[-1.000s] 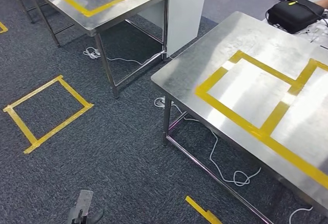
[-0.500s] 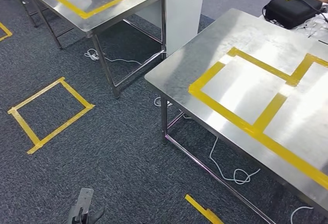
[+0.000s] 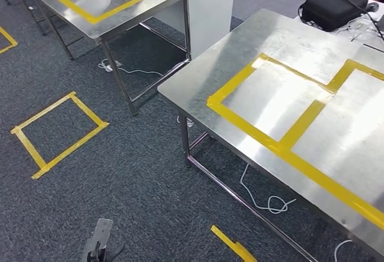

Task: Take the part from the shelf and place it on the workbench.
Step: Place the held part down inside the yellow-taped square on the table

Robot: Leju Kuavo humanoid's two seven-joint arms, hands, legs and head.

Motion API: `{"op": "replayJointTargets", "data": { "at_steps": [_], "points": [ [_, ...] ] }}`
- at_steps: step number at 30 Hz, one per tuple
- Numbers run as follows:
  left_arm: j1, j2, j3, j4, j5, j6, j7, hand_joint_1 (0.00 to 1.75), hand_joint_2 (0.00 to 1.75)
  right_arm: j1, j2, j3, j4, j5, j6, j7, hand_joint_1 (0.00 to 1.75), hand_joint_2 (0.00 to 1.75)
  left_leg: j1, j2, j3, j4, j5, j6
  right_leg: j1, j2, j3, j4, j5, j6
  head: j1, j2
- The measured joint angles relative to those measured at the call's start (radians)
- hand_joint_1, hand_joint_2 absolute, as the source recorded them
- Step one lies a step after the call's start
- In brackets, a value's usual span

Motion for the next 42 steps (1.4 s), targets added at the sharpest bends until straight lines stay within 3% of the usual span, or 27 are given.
{"op": "replayJointTargets", "data": {
  "at_steps": [2, 4, 6, 8, 9, 11, 12, 13, 14, 16, 18, 20, 22, 23, 24, 25, 26, 28, 30, 32, 34, 37, 38, 39, 40, 42],
  "points": [
    [0.0, -0.001, 0.0, 0.0, 0.001, 0.001, 0.0, 0.0, 1.75, 0.012, -0.002, -0.003, -0.002, 0.0, 0.001, 0.0, 1.75, 1.75, 0.007, -0.001, 0.012, -0.032, 0.015, -0.009, 0.0, -0.001, -0.001, -0.007, -0.001, 0.005, -0.005, 0.0],
    [0.0, -0.002, 0.0, 0.0, 0.002, 0.002, 0.0, 0.0, 1.75, 0.007, -0.006, -0.01, -0.005, -0.001, 0.002, 0.001, 1.75, 1.75, 0.023, 0.0, 0.026, -0.068, 0.033, -0.023, -0.002, 0.001, -0.021, 0.027, -0.028, 0.017, -0.006, 0.0],
    [0.0, -0.005, 0.0, 0.0, 0.002, 0.002, 0.0, 0.0, 1.75, 0.005, -0.005, -0.014, -0.004, -0.002, 0.007, 0.004, 1.75, 1.75, 0.037, 0.001, 0.03, -0.081, 0.04, -0.034, -0.015, 0.002, -0.073, 0.13, -0.077, 0.04, -0.005, 0.0],
    [0.001, -0.008, 0.0, 0.001, 0.003, 0.002, 0.0, 0.0, 1.75, 0.015, -0.004, -0.014, -0.004, -0.001, 0.014, 0.01, 1.75, 1.75, 0.054, 0.001, 0.03, -0.08, 0.039, -0.048, -0.036, 0.001, -0.111, 0.202, -0.09, 0.067, -0.005, 0.0],
    [0.002, -0.01, 0.0, 0.002, 0.004, 0.002, 0.0, 0.0, 1.75, 0.02, -0.003, -0.014, -0.003, -0.001, 0.017, 0.013, 1.75, 1.75, 0.063, 0.001, 0.03, -0.078, 0.037, -0.059, -0.049, 0.0, -0.107, 0.189, -0.07, 0.082, -0.005, 0.0],
    [0.003, -0.009, 0.0, 0.003, 0.005, 0.003, 0.0, 0.0, 1.75, 0.023, -0.002, -0.014, -0.003, -0.001, 0.021, 0.016, 1.75, 1.75, 0.08, 0.001, 0.029, -0.067, 0.03, -0.084, -0.076, -0.004, -0.05, 0.075, -0.006, 0.12, -0.004, 0.0],
    [0.003, -0.006, 0.0, 0.003, 0.005, 0.004, 0.0, 0.0, 1.75, 0.022, 0.0, -0.014, -0.002, 0.0, 0.023, 0.016, 1.75, 1.75, 0.086, 0.001, 0.027, -0.057, 0.024, -0.098, -0.083, -0.001, -0.019, 0.018, 0.013, 0.131, -0.003, 0.0],
    [0.003, -0.003, 0.001, 0.003, 0.005, 0.004, 0.0, 0.0, 1.75, 0.024, 0.003, -0.014, -0.001, 0.0, 0.025, 0.016, 1.75, 1.75, 0.087, -0.001, 0.024, -0.047, 0.02, -0.109, -0.086, 0.003, 0.004, -0.02, 0.021, 0.129, -0.001, 0.0],
    [0.003, -0.001, 0.001, 0.003, 0.005, 0.005, 0.0, 0.0, 1.75, 0.027, 0.006, -0.014, 0.0, 0.002, 0.027, 0.017, 1.75, 1.75, 0.087, -0.002, 0.022, -0.04, 0.017, -0.118, -0.086, 0.007, 0.013, -0.032, 0.017, 0.119, 0.0, 0.0],
    [0.005, -0.003, 0.001, 0.005, 0.005, 0.005, 0.0, 0.0, 1.75, 0.036, 0.009, -0.014, 0.0, 0.008, 0.032, 0.017, 1.75, 1.75, 0.087, -0.005, 0.02, -0.037, 0.017, -0.128, -0.082, 0.012, 0.01, -0.019, 0.011, 0.086, -0.004, 0.0],
    [0.005, -0.005, 0.001, 0.006, 0.005, 0.005, 0.0, 0.0, 1.75, 0.04, 0.008, -0.014, -0.001, 0.015, 0.035, 0.017, 1.75, 1.75, 0.089, -0.003, 0.011, -0.012, -0.003, -0.134, -0.079, 0.012, 0.006, -0.011, 0.008, 0.071, -0.01, 0.0],
    [0.004, -0.006, 0.001, 0.007, 0.005, 0.005, 0.0, 0.0, 1.75, 0.041, 0.008, -0.014, -0.002, 0.02, 0.036, 0.018, 1.75, 1.75, 0.088, -0.001, -0.031, 0.086, -0.057, -0.13, -0.071, 0.012, 0.006, -0.009, 0.008, 0.059, -0.015, 0.0],
    [0.005, -0.007, 0.001, 0.008, 0.005, 0.005, 0.0, 0.0, 1.75, 0.044, 0.008, -0.014, -0.002, 0.025, 0.038, 0.018, 1.75, 1.75, 0.079, -0.001, -0.095, 0.22, -0.11, -0.117, -0.057, 0.012, 0.007, -0.009, 0.008, 0.049, -0.017, 0.0],
    [0.006, -0.008, 0.001, 0.008, 0.005, 0.005, 0.0, 0.0, 1.75, 0.046, 0.008, -0.013, -0.001, 0.027, 0.039, 0.018, 1.75, 1.75, 0.071, -0.002, -0.115, 0.258, -0.117, -0.106, -0.05, 0.012, 0.007, -0.009, 0.007, 0.044, -0.018, 0.0],
    [0.007, -0.008, 0.001, 0.009, 0.005, 0.005, 0.0, 0.0, 1.75, 0.047, 0.008, -0.013, -0.001, 0.03, 0.04, 0.018, 1.75, 1.75, 0.061, -0.002, -0.12, 0.262, -0.105, -0.093, -0.042, 0.013, 0.007, -0.01, 0.007, 0.038, -0.018, 0.0],
    [0.008, -0.008, 0.001, 0.009, 0.005, 0.005, 0.0, 0.0, 1.75, 0.048, 0.008, -0.012, -0.001, 0.032, 0.04, 0.018, 1.75, 1.75, 0.047, -0.003, -0.107, 0.225, -0.077, -0.075, -0.036, 0.014, 0.007, -0.01, 0.006, 0.034, -0.017, 0.0],
    [0.008, -0.008, 0.001, 0.01, 0.005, 0.005, 0.0, 0.0, 1.75, 0.049, 0.008, -0.012, -0.001, 0.033, 0.04, 0.018, 1.75, 1.75, 0.031, -0.005, -0.078, 0.158, -0.039, -0.054, -0.031, 0.015, 0.007, -0.01, 0.006, 0.03, -0.017, 0.0],
    [0.008, -0.003, 0.001, 0.01, 0.004, 0.006, 0.0, 0.0, 1.75, 0.054, 0.012, -0.012, 0.0, 0.035, 0.041, 0.019, 1.75, 1.75, 0.005, -0.006, -0.017, 0.028, 0.009, -0.009, -0.025, 0.017, 0.006, -0.013, 0.006, 0.026, -0.016, 0.0],
    [0.007, 0.001, 0.001, 0.011, 0.004, 0.006, 0.0, 0.0, 1.75, 0.062, 0.018, -0.01, 0.002, 0.036, 0.042, 0.019, 1.75, 1.75, -0.005, -0.004, 0.007, -0.023, 0.015, 0.01, -0.027, 0.016, 0.006, -0.017, 0.007, 0.026, -0.016, 0.0],
    [0.008, 0.001, 0.001, 0.011, 0.003, 0.007, 0.0, 0.0, 1.75, 0.067, 0.019, -0.01, 0.003, 0.038, 0.042, 0.019, 1.75, 1.75, -0.001, -0.003, 0.016, -0.048, 0.024, 0.004, -0.028, 0.014, 0.006, -0.024, 0.007, 0.029, -0.017, 0.0],
    [0.007, -0.001, 0.002, 0.012, 0.002, 0.007, 0.0, 0.0, 1.75, 0.062, 0.015, -0.012, 0.003, 0.041, 0.043, 0.019, 1.75, 1.75, 0.009, -0.002, 0.034, -0.085, 0.039, -0.008, -0.026, 0.012, -0.008, 0.0, -0.014, 0.035, -0.016, 0.0],
    [0.005, -0.007, 0.002, 0.014, -0.003, 0.007, 0.0, 0.0, 1.75, 0.058, 0.014, -0.014, 0.003, 0.048, 0.044, 0.019, 1.75, 1.75, 0.023, 0.0, 0.044, -0.103, 0.046, -0.021, -0.031, 0.011, -0.083, 0.155, -0.088, 0.054, -0.013, 0.0],
    [0.006, -0.01, 0.002, 0.015, -0.005, 0.007, 0.0, 0.0, 1.75, 0.061, 0.015, -0.013, 0.004, 0.05, 0.046, 0.019, 1.75, 1.75, 0.028, 0.0, 0.044, -0.102, 0.045, -0.025, -0.036, 0.011, -0.106, 0.196, -0.098, 0.062, -0.013, 0.0],
    [0.007, -0.012, 0.002, 0.017, -0.006, 0.007, 0.0, 0.0, 1.75, 0.064, 0.015, -0.012, 0.004, 0.052, 0.048, 0.02, 1.75, 1.75, 0.032, 0.0, 0.043, -0.1, 0.042, -0.03, -0.042, 0.009, -0.114, 0.206, -0.089, 0.072, -0.013, 0.0],
    [0.007, -0.013, 0.002, 0.018, -0.006, 0.007, 0.0, 0.0, 1.75, 0.064, 0.015, -0.011, 0.004, 0.053, 0.05, 0.021, 1.75, 1.75, 0.038, 0.0, 0.043, -0.095, 0.039, -0.037, -0.049, 0.007, -0.102, 0.179, -0.063, 0.083, -0.013, 0.0],
    [0.008, -0.013, 0.003, 0.019, -0.006, 0.008, 0.0, 0.0, 1.75, 0.061, 0.017, -0.01, 0.005, 0.057, 0.053, 0.024, 1.75, 1.75, 0.047, 0.0, 0.042, -0.077, 0.027, -0.056, -0.063, -0.001, -0.039, 0.057, -0.001, 0.11, -0.012, 0.0]
  ]
}}
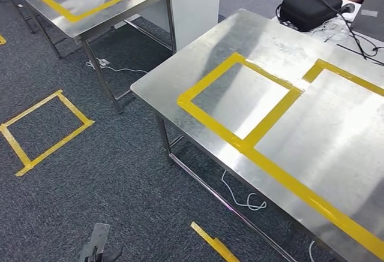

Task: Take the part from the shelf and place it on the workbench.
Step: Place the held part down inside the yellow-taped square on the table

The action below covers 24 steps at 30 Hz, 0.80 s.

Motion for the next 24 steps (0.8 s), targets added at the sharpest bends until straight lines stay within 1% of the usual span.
{"op": "replayJointTargets", "data": {
  "at_steps": [1, 2, 3, 4, 5, 6, 7, 8, 9, 10, 11, 12, 13, 14, 15, 16, 17, 18, 20, 21, 22, 23, 24],
  "points": [
    [0.0, 0.003, 0.0, 0.0, 0.0, 0.0, 0.0, 0.0, 1.75, -0.005, 0.001, 0.002, 0.0, 0.003, 0.002, 0.002, 1.75, 1.75, 0.001, -0.001, -0.003, 0.014, -0.007, -0.01, -0.003, 0.001, 0.029, -0.05, 0.015, 0.002, 0.002, 0.0],
    [0.0, 0.004, 0.001, 0.0, -0.001, 0.001, 0.0, 0.0, 1.75, -0.007, 0.003, 0.005, 0.001, 0.007, 0.006, 0.005, 1.75, 1.75, 0.0, -0.002, -0.006, 0.025, -0.013, -0.017, -0.005, 0.002, 0.047, -0.078, 0.018, -0.004, 0.003, 0.0],
    [0.0, 0.006, 0.001, 0.001, -0.002, 0.001, 0.001, 0.0, 1.75, -0.009, 0.006, 0.01, 0.003, 0.012, 0.011, 0.007, 1.75, 1.75, -0.003, -0.003, -0.01, 0.032, -0.016, -0.022, -0.003, 0.005, 0.051, -0.081, 0.01, -0.016, 0.004, 0.0],
    [0.0, 0.005, 0.001, 0.001, -0.002, 0.001, 0.001, 0.0, 1.75, -0.011, 0.006, 0.015, 0.004, 0.018, 0.014, 0.008, 1.75, 1.75, -0.004, -0.003, -0.012, 0.037, -0.017, -0.025, -0.003, 0.008, 0.052, -0.079, 0.012, -0.032, 0.003, 0.0],
    [0.001, 0.005, 0.001, 0.001, -0.003, 0.001, 0.001, 0.0, 1.75, -0.011, 0.007, 0.021, 0.006, 0.024, 0.017, 0.008, 1.75, 1.75, -0.003, -0.003, -0.014, 0.04, -0.019, -0.029, -0.003, 0.008, 0.05, -0.075, 0.011, -0.043, 0.001, 0.0],
    [0.001, 0.005, 0.001, 0.001, -0.004, 0.001, 0.001, 0.0, 1.75, -0.013, 0.006, 0.027, 0.006, 0.029, 0.018, 0.008, 1.75, 1.75, -0.002, -0.003, -0.018, 0.05, -0.027, -0.033, -0.003, 0.008, 0.049, -0.073, 0.012, -0.049, 0.0, 0.0],
    [0.0, 0.005, 0.001, 0.002, -0.004, 0.001, 0.002, 0.0, 1.75, -0.016, 0.006, 0.032, 0.006, 0.033, 0.018, 0.007, 1.75, 1.75, 0.0, -0.003, -0.028, 0.075, -0.045, -0.039, -0.002, 0.009, 0.049, -0.072, 0.013, -0.055, -0.001, 0.0],
    [0.0, 0.005, 0.001, 0.002, -0.004, 0.002, 0.002, 0.0, 1.75, -0.02, 0.006, 0.036, 0.006, 0.035, 0.019, 0.008, 1.75, 1.75, 0.002, -0.003, -0.048, 0.121, -0.072, -0.043, -0.001, 0.008, 0.049, -0.072, 0.014, -0.06, -0.002, 0.0],
    [0.0, 0.004, 0.001, 0.002, -0.004, 0.002, 0.002, 0.0, 1.75, -0.021, 0.006, 0.039, 0.006, 0.037, 0.019, 0.008, 1.75, 1.75, 0.003, -0.002, -0.076, 0.185, -0.104, -0.045, 0.002, 0.008, 0.049, -0.072, 0.014, -0.065, -0.003, 0.0],
    [0.0, 0.004, 0.001, 0.003, -0.004, 0.002, 0.002, 0.0, 1.75, -0.023, 0.005, 0.043, 0.006, 0.038, 0.019, 0.008, 1.75, 1.75, 0.004, -0.002, -0.108, 0.254, -0.133, -0.045, 0.006, 0.008, 0.049, -0.072, 0.013, -0.068, -0.003, 0.0],
    [0.0, 0.003, 0.001, 0.003, -0.004, 0.002, 0.002, 0.0, 1.75, -0.023, 0.005, 0.048, 0.006, 0.039, 0.019, 0.008, 1.75, 1.75, 0.003, -0.002, -0.135, 0.31, -0.15, -0.042, 0.01, 0.008, 0.049, -0.072, 0.013, -0.07, -0.003, 0.0],
    [0.001, 0.003, 0.002, 0.004, -0.004, 0.002, 0.002, 0.0, 1.75, -0.023, 0.005, 0.052, 0.006, 0.04, 0.019, 0.008, 1.75, 1.75, 0.002, -0.002, -0.148, 0.335, -0.149, -0.036, 0.015, 0.009, 0.05, -0.072, 0.012, -0.072, -0.003, 0.0],
    [0.001, 0.003, 0.002, 0.005, -0.004, 0.002, 0.002, 0.0, 1.75, -0.023, 0.005, 0.055, 0.006, 0.041, 0.019, 0.008, 1.75, 1.75, -0.001, -0.003, -0.144, 0.32, -0.13, -0.027, 0.02, 0.01, 0.05, -0.072, 0.012, -0.075, -0.003, 0.0],
    [0.001, 0.003, 0.002, 0.005, -0.004, 0.002, 0.002, 0.0, 1.75, -0.024, 0.005, 0.056, 0.006, 0.041, 0.019, 0.008, 1.75, 1.75, -0.006, -0.003, -0.122, 0.269, -0.096, -0.015, 0.023, 0.011, 0.05, -0.073, 0.012, -0.076, -0.002, 0.0],
    [0.001, 0.003, 0.002, 0.005, -0.004, 0.002, 0.002, 0.0, 1.75, -0.025, 0.005, 0.056, 0.006, 0.041, 0.019, 0.008, 1.75, 1.75, -0.015, -0.005, -0.091, 0.197, -0.06, 0.0, 0.026, 0.012, 0.05, -0.073, 0.012, -0.077, -0.002, 0.0],
    [0.001, 0.004, 0.002, 0.005, -0.004, 0.002, 0.002, 0.0, 1.75, -0.027, 0.006, 0.057, 0.006, 0.041, 0.019, 0.008, 1.75, 1.75, -0.022, -0.005, -0.06, 0.131, -0.035, 0.014, 0.028, 0.013, 0.049, -0.074, 0.012, -0.078, -0.002, 0.0],
    [0.001, 0.005, 0.002, 0.005, -0.005, 0.002, 0.002, 0.0, 1.75, -0.028, 0.006, 0.058, 0.007, 0.042, 0.019, 0.008, 1.75, 1.75, -0.028, -0.006, -0.038, 0.081, -0.02, 0.023, 0.028, 0.013, 0.048, -0.074, 0.012, -0.078, -0.002, 0.0],
    [0.001, 0.005, 0.002, 0.005, -0.006, 0.002, 0.002, 0.0, 1.75, -0.028, 0.006, 0.06, 0.008, 0.042, 0.019, 0.008, 1.75, 1.75, -0.031, -0.006, -0.026, 0.056, -0.018, 0.029, 0.027, 0.014, 0.047, -0.076, 0.013, -0.077, -0.003, 0.0],
    [0.0, 0.005, 0.002, 0.005, -0.007, 0.002, 0.002, 0.0, 1.75, -0.029, 0.005, 0.066, 0.009, 0.043, 0.021, 0.009, 1.75, 1.75, -0.031, -0.006, -0.021, 0.041, -0.016, 0.029, 0.026, 0.013, 0.047, -0.081, 0.016, -0.072, -0.004, 0.0],
    [0.0, 0.004, 0.002, 0.005, -0.008, 0.003, 0.002, 0.0, 1.75, -0.03, 0.004, 0.069, 0.01, 0.045, 0.022, 0.009, 1.75, 1.75, -0.029, -0.004, -0.016, 0.029, -0.011, 0.027, 0.025, 0.013, 0.045, -0.082, 0.013, -0.069, -0.004, 0.0],
    [-0.001, 0.004, 0.002, 0.005, -0.009, 0.003, 0.002, 0.0, 1.75, -0.034, 0.004, 0.071, 0.01, 0.045, 0.023, 0.01, 1.75, 1.75, -0.026, -0.003, -0.011, 0.015, -0.005, 0.025, 0.026, 0.012, 0.038, -0.072, 0.003, -0.067, -0.003, 0.0],
    [-0.002, 0.003, 0.002, 0.005, -0.01, 0.003, 0.002, 0.0, 1.75, -0.041, 0.003, 0.072, 0.011, 0.046, 0.023, 0.01, 1.75, 1.75, -0.022, -0.002, -0.006, 0.002, 0.002, 0.023, 0.027, 0.011, 0.023, -0.043, -0.016, -0.064, -0.002, 0.0],
    [-0.003, 0.003, 0.002, 0.005, -0.011, 0.003, 0.003, 0.0, 1.75, -0.047, 0.003, 0.074, 0.013, 0.047, 0.024, 0.011, 1.75, 1.75, -0.019, -0.001, -0.002, -0.005, 0.006, 0.021, 0.027, 0.01, 0.0, 0.004, -0.044, -0.062, -0.001, 0.0]
  ]
}}
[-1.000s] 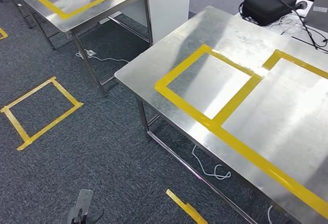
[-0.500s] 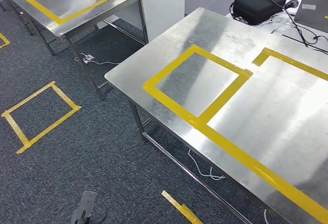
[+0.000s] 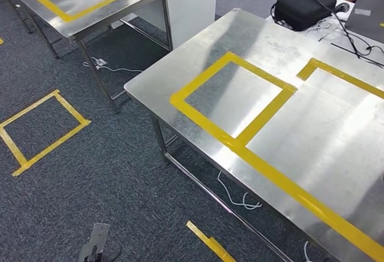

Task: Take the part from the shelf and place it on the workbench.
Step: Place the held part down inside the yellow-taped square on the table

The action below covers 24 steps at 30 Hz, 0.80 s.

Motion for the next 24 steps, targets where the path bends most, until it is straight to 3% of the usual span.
{"op": "replayJointTargets", "data": {
  "at_steps": [2, 3, 4, 7, 9, 11, 13, 15, 17, 18, 19, 20, 22, 24],
  "points": [
    [-0.001, -0.003, 0.0, 0.001, 0.0, 0.0, 0.001, 0.0, 1.75, -0.008, 0.0, 0.006, 0.003, 0.0, 0.002, 0.0, 1.75, 1.75, 0.002, 0.0, 0.0, -0.002, 0.001, 0.0, -0.002, -0.001, -0.057, 0.118, -0.049, 0.01, 0.0, 0.0],
    [-0.001, -0.005, 0.0, 0.001, 0.0, -0.001, 0.001, 0.0, 1.75, -0.007, 0.0, 0.01, 0.006, 0.001, 0.003, 0.0, 1.75, 1.75, 0.003, 0.001, 0.0, -0.001, 0.0, -0.001, -0.004, -0.002, -0.073, 0.151, -0.054, 0.015, 0.0, 0.0],
    [0.0, -0.007, 0.0, 0.002, 0.0, -0.001, 0.002, 0.0, 1.75, -0.007, 0.0, 0.013, 0.008, 0.002, 0.004, 0.0, 1.75, 1.75, 0.004, 0.001, 0.0, 0.002, -0.001, -0.003, -0.006, -0.003, -0.074, 0.149, -0.04, 0.021, 0.0, 0.0],
    [0.0, -0.007, 0.001, 0.002, 0.0, -0.003, 0.001, 0.0, 1.75, -0.013, 0.002, 0.02, 0.011, 0.004, 0.005, 0.0, 1.75, 1.75, 0.009, 0.0, -0.004, 0.02, -0.012, -0.019, -0.015, -0.011, 0.011, -0.018, 0.046, 0.039, 0.001, 0.0],
    [0.0, -0.004, 0.002, 0.002, 0.0, -0.004, 0.001, 0.0, 1.75, -0.018, 0.004, 0.025, 0.013, 0.006, 0.005, 0.001, 1.75, 1.75, 0.007, -0.001, -0.011, 0.037, -0.019, -0.031, -0.015, -0.01, 0.049, -0.084, 0.06, 0.029, 0.001, 0.0],
    [0.002, -0.002, 0.003, 0.002, 0.0, -0.005, 0.0, 0.0, 1.75, -0.017, 0.005, 0.03, 0.016, 0.009, 0.005, 0.002, 1.75, 1.75, 0.005, -0.002, -0.017, 0.045, -0.02, -0.035, -0.012, -0.006, 0.052, -0.084, 0.058, 0.007, -0.001, 0.0],
    [0.003, -0.001, 0.004, 0.002, 0.001, -0.006, 0.0, 0.0, 1.75, -0.017, 0.006, 0.034, 0.017, 0.012, 0.005, 0.001, 1.75, 1.75, 0.007, -0.002, -0.023, 0.061, -0.034, -0.044, -0.014, -0.006, 0.05, -0.082, 0.059, -0.004, -0.001, 0.0],
    [0.002, 0.0, 0.004, 0.002, 0.001, -0.006, 0.0, 0.0, 1.75, -0.02, 0.006, 0.035, 0.017, 0.013, 0.005, 0.001, 1.75, 1.75, 0.013, -0.002, -0.057, 0.143, -0.084, -0.058, -0.015, -0.006, 0.051, -0.082, 0.061, -0.013, -0.003, 0.0],
    [0.003, 0.0, 0.004, 0.002, 0.001, -0.006, 0.0, 0.0, 1.75, -0.019, 0.006, 0.037, 0.017, 0.014, 0.005, 0.002, 1.75, 1.75, 0.018, -0.002, -0.115, 0.273, -0.141, -0.065, -0.013, -0.007, 0.05, -0.082, 0.061, -0.016, -0.004, 0.0],
    [0.004, 0.0, 0.004, 0.002, 0.001, -0.007, 0.0, 0.0, 1.75, -0.017, 0.006, 0.037, 0.017, 0.014, 0.004, 0.002, 1.75, 1.75, 0.02, -0.002, -0.137, 0.318, -0.153, -0.064, -0.012, -0.006, 0.051, -0.082, 0.06, -0.017, -0.004, 0.0],
    [0.005, 0.0, 0.005, 0.002, 0.001, -0.007, 0.0, 0.0, 1.75, -0.015, 0.006, 0.038, 0.017, 0.015, 0.004, 0.002, 1.75, 1.75, 0.02, -0.002, -0.144, 0.33, -0.146, -0.06, -0.01, -0.006, 0.051, -0.082, 0.06, -0.017, -0.004, 0.0],
    [0.005, 0.0, 0.005, 0.002, 0.001, -0.008, -0.001, 0.0, 1.75, -0.012, 0.006, 0.038, 0.017, 0.015, 0.004, 0.002, 1.75, 1.75, 0.019, -0.002, -0.134, 0.305, -0.122, -0.054, -0.008, -0.005, 0.051, -0.082, 0.06, -0.017, -0.004, 0.0],
    [0.005, 0.002, 0.005, 0.002, 0.001, -0.009, -0.001, 0.0, 1.75, -0.009, 0.006, 0.038, 0.017, 0.015, 0.002, 0.002, 1.75, 1.75, 0.01, -0.004, -0.081, 0.182, -0.053, -0.033, -0.005, -0.004, 0.051, -0.083, 0.06, -0.018, -0.003, 0.0],
    [0.004, 0.004, 0.006, 0.002, 0.0, -0.009, -0.002, 0.0, 1.75, -0.008, 0.009, 0.038, 0.017, 0.015, 0.001, 0.002, 1.75, 1.75, 0.002, -0.006, -0.035, 0.08, -0.019, -0.017, -0.004, -0.003, 0.049, -0.083, 0.06, -0.016, -0.003, 0.0]
  ]
}}
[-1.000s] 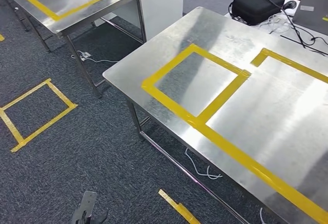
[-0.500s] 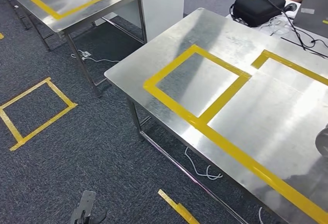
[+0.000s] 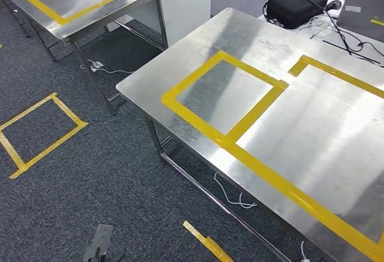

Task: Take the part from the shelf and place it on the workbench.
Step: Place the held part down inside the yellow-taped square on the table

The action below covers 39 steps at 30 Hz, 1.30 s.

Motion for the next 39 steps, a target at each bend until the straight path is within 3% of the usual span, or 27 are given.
{"op": "replayJointTargets", "data": {
  "at_steps": [3, 5, 8, 10, 11, 13, 15, 18, 20, 21, 23, 25, 26, 27, 29, 30, 31, 35, 37, 39],
  "points": [
    [-0.001, 0.003, 0.002, 0.0, -0.002, 0.0, -0.001, 0.0, 1.75, 0.005, 0.006, 0.001, 0.001, 0.0, -0.001, 0.0, 1.75, 1.75, -0.002, 0.001, 0.014, -0.037, 0.0, 0.005, -0.003, 0.0, -0.005, -0.003, 0.001, 0.009, 0.0, 0.0],
    [-0.002, 0.003, 0.003, 0.0, -0.003, 0.0, -0.001, 0.0, 1.75, 0.003, 0.006, 0.0, 0.001, 0.0, -0.001, 0.0, 1.75, 1.75, 0.002, 0.003, 0.021, -0.057, 0.01, 0.006, -0.003, -0.002, -0.02, 0.019, -0.018, 0.015, 0.002, 0.0],
    [-0.004, 0.003, 0.004, 0.0, -0.005, -0.001, -0.001, 0.0, 1.75, -0.003, 0.008, 0.0, 0.002, 0.0, -0.003, 0.001, 1.75, 1.75, 0.005, 0.005, 0.025, -0.068, 0.017, 0.009, -0.003, -0.003, -0.095, 0.175, -0.097, 0.022, 0.004, 0.0],
    [-0.003, 0.0, 0.005, 0.0, -0.006, -0.001, -0.001, 0.0, 1.75, 0.001, 0.011, 0.001, 0.004, 0.0, -0.003, 0.002, 1.75, 1.75, 0.005, 0.005, 0.024, -0.067, 0.017, 0.009, -0.004, -0.004, -0.129, 0.242, -0.107, 0.028, 0.004, 0.0],
    [-0.003, -0.001, 0.005, 0.0, -0.006, -0.001, -0.001, 0.0, 1.75, 0.002, 0.012, 0.001, 0.005, 0.0, -0.003, 0.003, 1.75, 1.75, 0.005, 0.005, 0.024, -0.066, 0.016, 0.008, -0.005, -0.005, -0.122, 0.226, -0.087, 0.031, 0.004, 0.0],
    [-0.003, -0.001, 0.006, 0.0, -0.006, -0.001, -0.001, 0.0, 1.75, 0.001, 0.013, 0.001, 0.006, 0.0, -0.003, 0.003, 1.75, 1.75, 0.007, 0.005, 0.023, -0.059, 0.012, 0.003, -0.009, -0.01, -0.063, 0.109, -0.025, 0.038, 0.004, 0.0],
    [-0.003, 0.001, 0.007, 0.0, -0.006, -0.001, -0.001, 0.0, 1.75, -0.002, 0.015, 0.001, 0.006, 0.0, -0.003, 0.004, 1.75, 1.75, 0.003, 0.004, 0.018, -0.044, 0.007, -0.007, -0.008, -0.011, -0.008, 0.012, 0.002, 0.034, 0.004, 0.0],
    [-0.002, 0.003, 0.008, 0.0, -0.007, -0.004, -0.001, 0.0, 1.75, 0.0, 0.016, 0.002, 0.007, 0.0, -0.003, 0.006, 1.75, 1.75, -0.001, 0.003, 0.01, -0.035, 0.005, -0.018, -0.006, -0.008, 0.001, -0.003, 0.002, 0.013, 0.002, 0.0],
    [-0.003, 0.003, 0.009, 0.0, -0.008, -0.009, -0.001, 0.0, 1.75, -0.008, 0.016, 0.004, 0.007, 0.0, -0.002, 0.007, 1.75, 1.75, 0.002, 0.003, 0.001, -0.01, -0.015, -0.03, -0.009, -0.008, 0.0, -0.004, 0.006, 0.004, 0.001, 0.0],
    [-0.004, 0.004, 0.009, 0.0, -0.008, -0.013, -0.001, 0.0, 1.75, -0.013, 0.016, 0.006, 0.007, 0.001, -0.002, 0.007, 1.75, 1.75, 0.005, 0.003, -0.015, 0.029, -0.04, -0.037, -0.01, -0.008, 0.001, -0.005, 0.007, 0.0, 0.001, 0.0],
    [-0.005, 0.003, 0.01, 0.0, -0.005, -0.025, -0.001, 0.0, 1.75, -0.024, 0.016, 0.013, 0.01, 0.004, -0.001, 0.004, 1.75, 1.75, 0.014, 0.004, -0.069, 0.158, -0.105, -0.049, -0.01, -0.008, 0.001, -0.005, 0.008, -0.005, -0.001, 0.0],
    [-0.006, 0.002, 0.011, 0.0, -0.002, -0.035, -0.001, 0.0, 1.75, -0.032, 0.016, 0.023, 0.015, 0.01, 0.0, -0.001, 1.75, 1.75, 0.02, 0.004, -0.109, 0.25, -0.132, -0.053, -0.009, -0.008, 0.001, -0.004, 0.008, -0.005, 0.0, 0.0],
    [-0.006, 0.002, 0.011, 0.0, -0.001, -0.038, -0.001, 0.0, 1.75, -0.035, 0.017, 0.029, 0.018, 0.014, 0.0, -0.002, 1.75, 1.75, 0.021, 0.004, -0.107, 0.247, -0.118, -0.052, -0.009, -0.007, 0.001, -0.004, 0.008, -0.005, 0.0, 0.0],
    [-0.006, 0.002, 0.012, 0.0, 0.0, -0.04, -0.001, 0.0, 1.75, -0.038, 0.017, 0.035, 0.021, 0.018, -0.001, -0.003, 1.75, 1.75, 0.021, 0.004, -0.087, 0.204, -0.088, -0.049, -0.008, -0.007, 0.001, -0.004, 0.008, -0.005, 0.0, 0.0],
    [-0.006, 0.003, 0.013, 0.0, 0.002, -0.042, -0.001, 0.0, 1.75, -0.046, 0.018, 0.047, 0.026, 0.025, -0.002, -0.002, 1.75, 1.75, 0.019, 0.002, -0.023, 0.068, -0.024, -0.037, -0.007, -0.006, 0.001, -0.004, 0.007, -0.004, 0.0, 0.0],
    [-0.007, 0.004, 0.013, 0.0, 0.003, -0.042, -0.001, 0.0, 1.75, -0.05, 0.019, 0.052, 0.029, 0.027, -0.003, -0.002, 1.75, 1.75, 0.017, 0.001, 0.002, 0.012, -0.007, -0.032, -0.006, -0.006, -0.001, -0.004, 0.008, -0.001, 0.0, 0.0],
    [-0.007, 0.004, 0.014, 0.0, 0.004, -0.042, -0.001, 0.0, 1.75, -0.053, 0.021, 0.057, 0.031, 0.028, -0.003, -0.002, 1.75, 1.75, 0.015, 0.0, 0.015, -0.019, -0.003, -0.028, -0.006, -0.005, -0.003, -0.005, 0.009, 0.003, 0.0, 0.0],
    [-0.007, 0.004, 0.014, -0.001, 0.009, -0.043, -0.001, 0.0, 1.75, -0.054, 0.024, 0.07, 0.038, 0.03, -0.004, -0.002, 1.75, 1.75, 0.015, 0.002, 0.023, -0.05, 0.004, -0.012, -0.008, -0.007, -0.013, -0.002, 0.002, 0.022, 0.002, 0.0],
    [-0.008, 0.005, 0.015, -0.002, 0.012, -0.043, -0.001, 0.0, 1.75, -0.06, 0.026, 0.072, 0.041, 0.032, -0.004, -0.002, 1.75, 1.75, 0.018, 0.004, 0.027, -0.063, 0.012, -0.004, -0.007, -0.007, -0.051, 0.075, -0.044, 0.025, 0.004, 0.0],
    [-0.007, 0.006, 0.015, -0.003, 0.015, -0.046, -0.001, 0.0, 1.75, -0.064, 0.03, 0.078, 0.047, 0.039, -0.004, -0.002, 1.75, 1.75, 0.016, 0.004, 0.026, -0.063, 0.013, -0.001, -0.006, -0.007, -0.113, 0.204, -0.099, 0.029, 0.004, 0.0]
  ]
}}
